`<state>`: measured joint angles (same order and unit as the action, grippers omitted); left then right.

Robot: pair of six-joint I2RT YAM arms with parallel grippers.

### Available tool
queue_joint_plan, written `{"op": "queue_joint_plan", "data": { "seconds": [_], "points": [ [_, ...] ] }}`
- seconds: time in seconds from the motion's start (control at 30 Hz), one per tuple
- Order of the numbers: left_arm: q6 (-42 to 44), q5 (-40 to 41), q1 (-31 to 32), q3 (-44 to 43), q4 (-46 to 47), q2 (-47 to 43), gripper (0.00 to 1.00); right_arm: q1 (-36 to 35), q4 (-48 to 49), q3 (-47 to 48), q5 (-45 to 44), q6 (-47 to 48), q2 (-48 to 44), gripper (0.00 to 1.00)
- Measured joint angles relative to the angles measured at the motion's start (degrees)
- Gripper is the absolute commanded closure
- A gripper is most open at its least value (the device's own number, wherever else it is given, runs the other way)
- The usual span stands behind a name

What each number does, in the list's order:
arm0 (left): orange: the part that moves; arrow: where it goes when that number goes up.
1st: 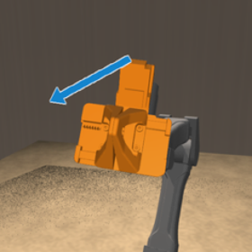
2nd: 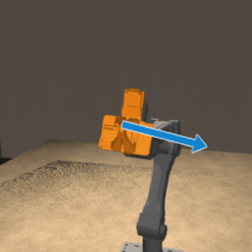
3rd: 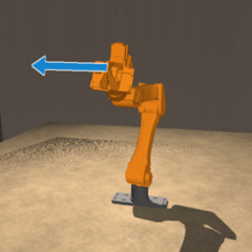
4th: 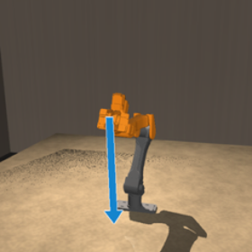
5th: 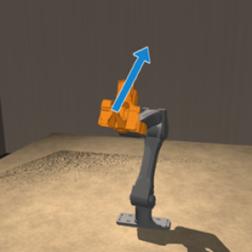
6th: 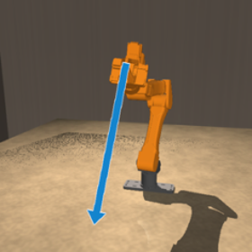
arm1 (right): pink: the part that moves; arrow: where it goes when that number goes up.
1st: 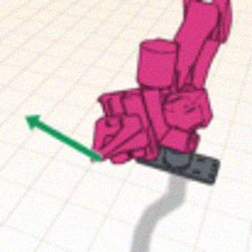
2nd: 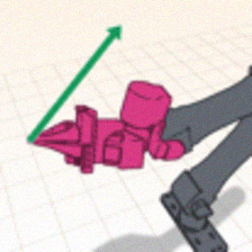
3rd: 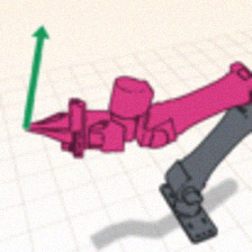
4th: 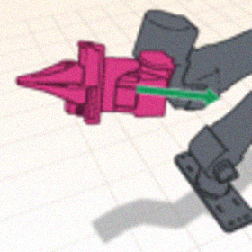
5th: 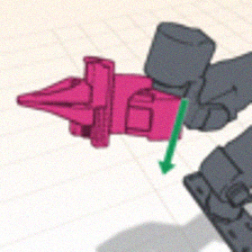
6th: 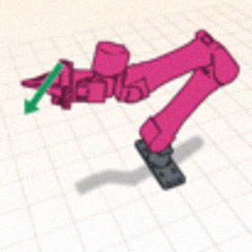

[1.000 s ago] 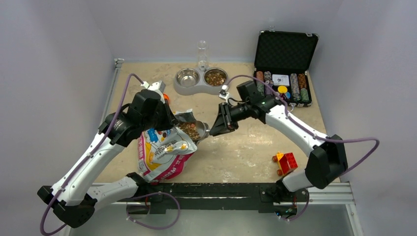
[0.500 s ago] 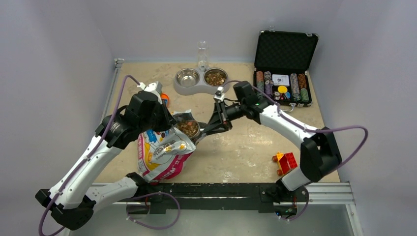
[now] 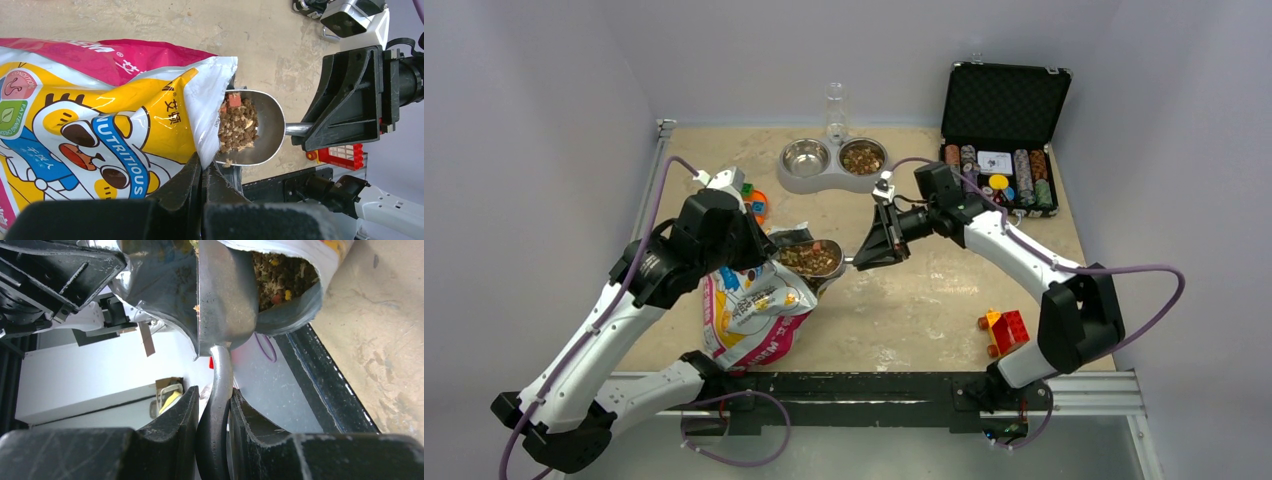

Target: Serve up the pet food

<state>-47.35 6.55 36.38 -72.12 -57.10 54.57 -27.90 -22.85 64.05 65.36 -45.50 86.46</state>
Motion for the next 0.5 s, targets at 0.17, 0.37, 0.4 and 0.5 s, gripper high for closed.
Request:
{"op": "queue_joint_plan", "data": {
  "seconds": [0.17,0.37,0.4,0.5],
  "points": [
    [-0.24,1.01,0.02,-0.02,-0.02,-0.02,1.0,1.73,-1.92,0.0,0.48,2.47,-0.15,1.0],
    [-2.78,4.72,0.07,-1.2,-2.43,-0.17,1.0,3.5,-5.01,-1.31,0.96,4.39,-3.98,1.0],
    [-3.06,5.51,0.07,-1.57,-2.97,-0.17,1.0,4.13,-6.14,-1.4,1.29,5.01,-5.38,1.0],
    [-3.52,7.08,0.09,-2.4,-4.22,-0.15,1.0,5.4,-8.39,-1.38,1.81,6.78,-8.26,1.0]
  ]
}}
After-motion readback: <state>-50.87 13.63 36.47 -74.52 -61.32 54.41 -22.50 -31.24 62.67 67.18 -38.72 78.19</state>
